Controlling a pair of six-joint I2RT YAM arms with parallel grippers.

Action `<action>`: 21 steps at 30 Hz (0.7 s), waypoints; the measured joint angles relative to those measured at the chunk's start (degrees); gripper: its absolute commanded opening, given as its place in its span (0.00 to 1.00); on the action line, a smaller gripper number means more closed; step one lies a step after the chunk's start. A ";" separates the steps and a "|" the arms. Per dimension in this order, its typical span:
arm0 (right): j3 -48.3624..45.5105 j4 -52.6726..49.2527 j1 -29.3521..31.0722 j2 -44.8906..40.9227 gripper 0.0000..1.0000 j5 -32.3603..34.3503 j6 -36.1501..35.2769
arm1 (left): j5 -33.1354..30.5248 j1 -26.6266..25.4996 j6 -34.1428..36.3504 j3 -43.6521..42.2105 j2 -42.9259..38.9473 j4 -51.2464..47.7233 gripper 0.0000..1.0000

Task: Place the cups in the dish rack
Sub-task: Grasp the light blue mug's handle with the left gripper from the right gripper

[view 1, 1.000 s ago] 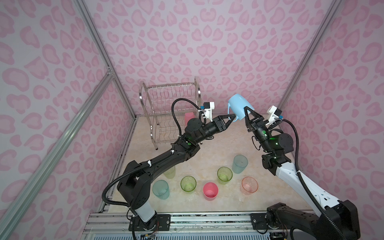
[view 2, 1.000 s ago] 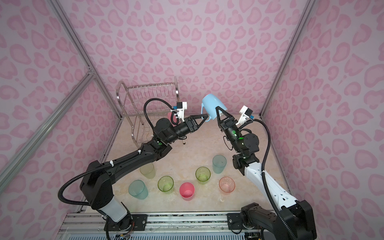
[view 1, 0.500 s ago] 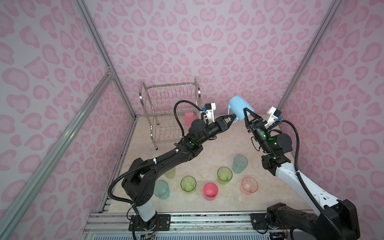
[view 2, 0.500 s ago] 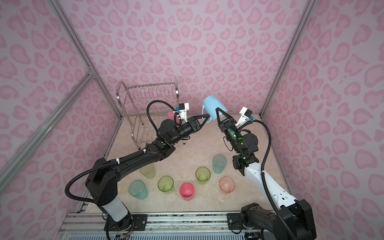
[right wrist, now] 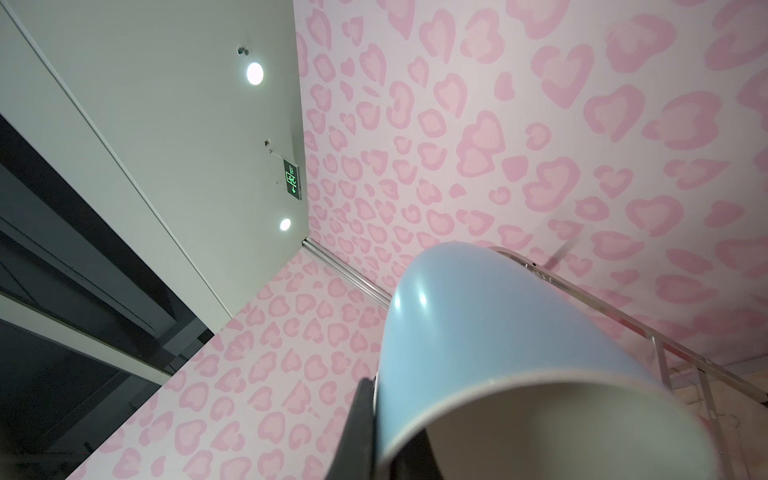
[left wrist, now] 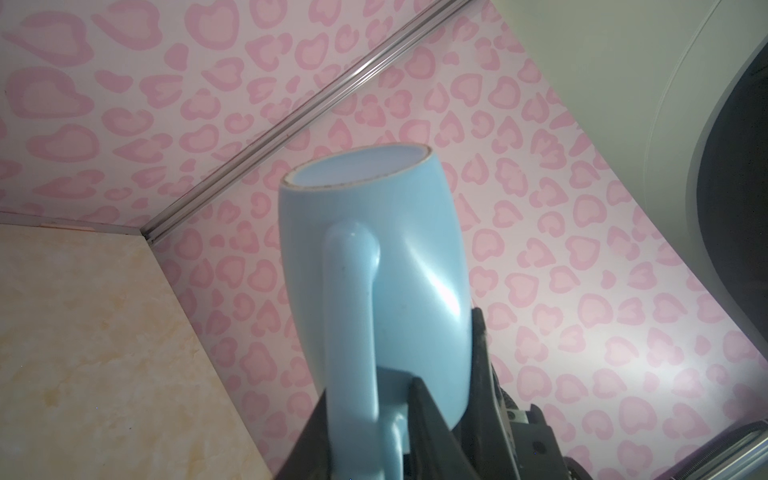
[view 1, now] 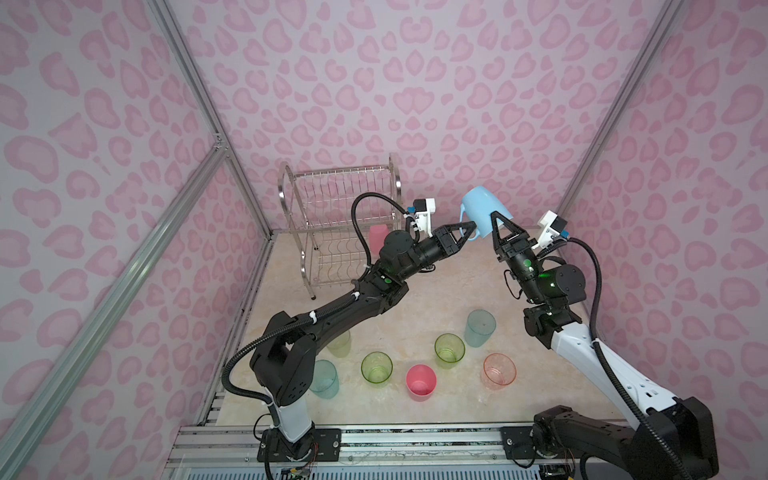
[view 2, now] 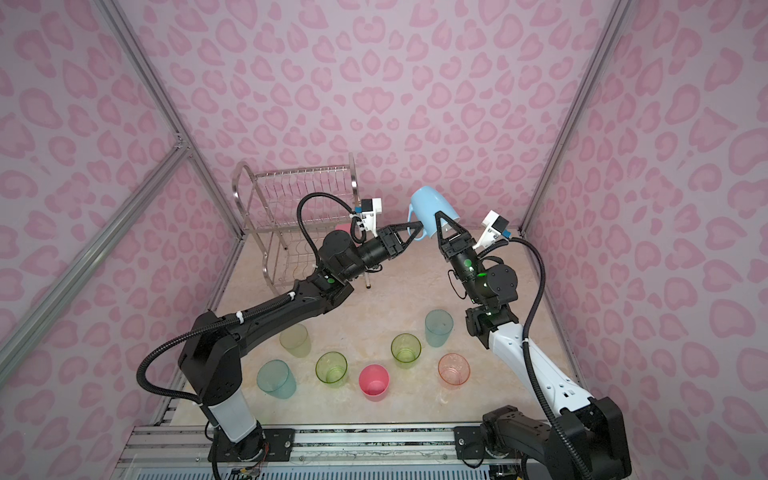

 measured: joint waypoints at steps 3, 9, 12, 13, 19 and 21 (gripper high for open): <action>0.07 -0.55 -0.09 -0.35 0.00 -0.02 -0.66 | 1.92 0.26 -0.92 0.26 0.20 -0.42 0.28; 0.07 -1.46 -0.22 -0.90 0.00 -0.59 -1.36 | 6.08 1.11 -1.33 0.26 0.15 -1.42 0.22; 0.07 -1.62 -0.24 -0.87 0.00 -1.20 -1.64 | 7.37 1.92 -1.31 0.24 0.13 -1.68 0.20; 0.07 -1.62 -0.24 -0.81 0.00 -1.36 -1.66 | 7.58 2.23 -1.33 0.24 0.11 -1.73 0.20; 0.07 -1.57 -0.26 -0.37 0.00 -2.47 -1.68 | 9.38 3.26 -1.31 0.28 0.07 -2.14 0.19; 0.15 -1.22 -0.26 -0.09 0.00 -2.54 -1.66 | 9.86 3.48 -1.36 0.90 0.09 -2.99 0.17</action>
